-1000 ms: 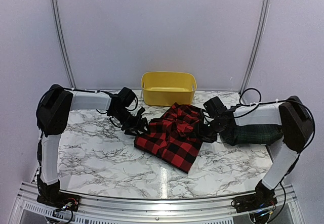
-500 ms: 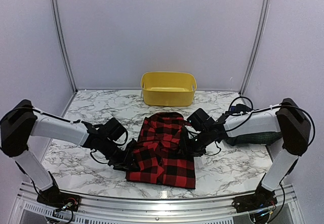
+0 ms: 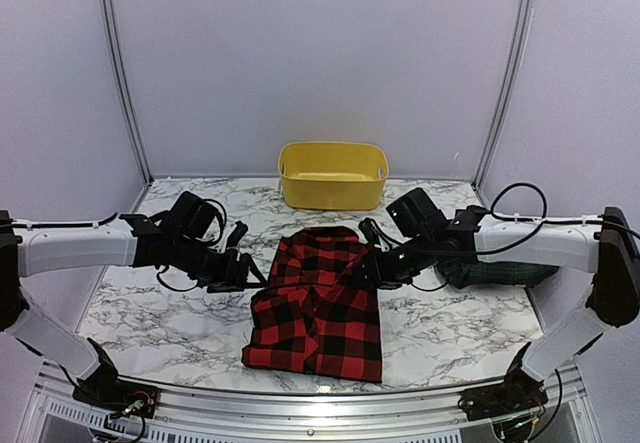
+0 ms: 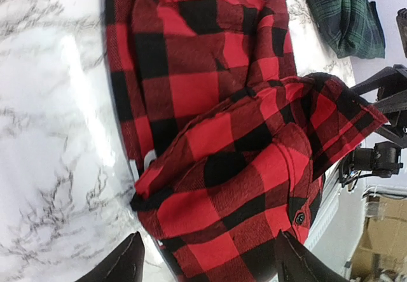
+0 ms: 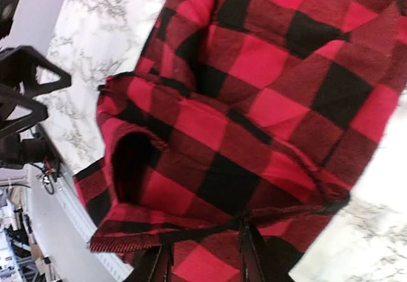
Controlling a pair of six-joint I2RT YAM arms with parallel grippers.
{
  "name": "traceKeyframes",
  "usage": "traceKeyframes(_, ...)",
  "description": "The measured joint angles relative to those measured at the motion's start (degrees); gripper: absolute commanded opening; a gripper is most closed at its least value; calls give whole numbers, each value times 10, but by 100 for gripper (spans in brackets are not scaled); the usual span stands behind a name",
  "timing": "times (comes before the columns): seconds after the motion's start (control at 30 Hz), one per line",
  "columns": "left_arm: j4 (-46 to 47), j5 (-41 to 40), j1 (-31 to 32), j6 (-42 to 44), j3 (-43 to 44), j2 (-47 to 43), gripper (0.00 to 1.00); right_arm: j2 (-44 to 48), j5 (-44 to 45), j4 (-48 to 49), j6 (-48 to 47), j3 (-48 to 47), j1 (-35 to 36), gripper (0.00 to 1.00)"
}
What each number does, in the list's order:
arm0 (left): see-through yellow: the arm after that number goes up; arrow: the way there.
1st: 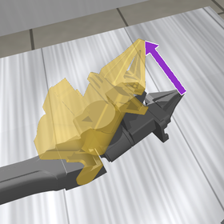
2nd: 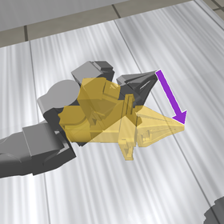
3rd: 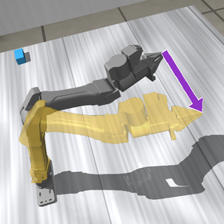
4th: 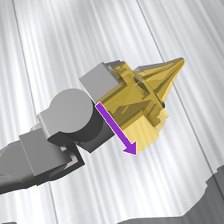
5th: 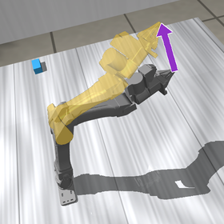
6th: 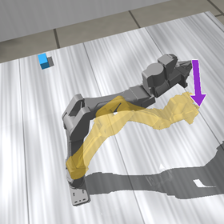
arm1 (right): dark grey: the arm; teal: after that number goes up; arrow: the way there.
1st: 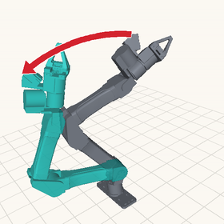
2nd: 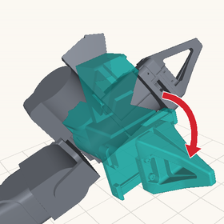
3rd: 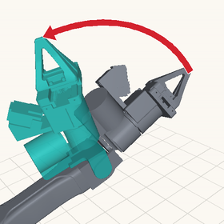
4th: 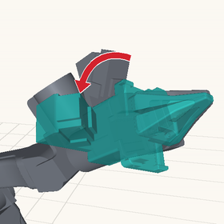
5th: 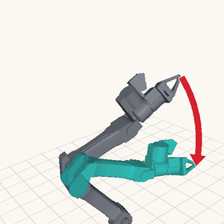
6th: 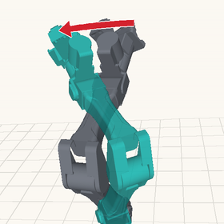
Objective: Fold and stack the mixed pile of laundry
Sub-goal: Smooth out the 2/3-rectangle-folded shirt at the center of the board.
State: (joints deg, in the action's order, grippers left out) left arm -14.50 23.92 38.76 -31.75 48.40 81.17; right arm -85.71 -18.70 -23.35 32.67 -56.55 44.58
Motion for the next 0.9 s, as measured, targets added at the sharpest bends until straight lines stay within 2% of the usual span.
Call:
traceKeyframes(0.27,-20,0,6,92,91,70,68,-46,-33,26,38,-7,40,29)
traceKeyframes(0.43,-36,-20,38,120,165,122,73,-89,-3,31,46,-16,3,36)
traceKeyframes(0.7,-69,-66,81,130,249,195,70,-104,38,45,34,-53,-52,49)
traceKeyframes(0.9,-101,-85,89,141,291,242,60,-103,23,62,28,-63,-53,44)
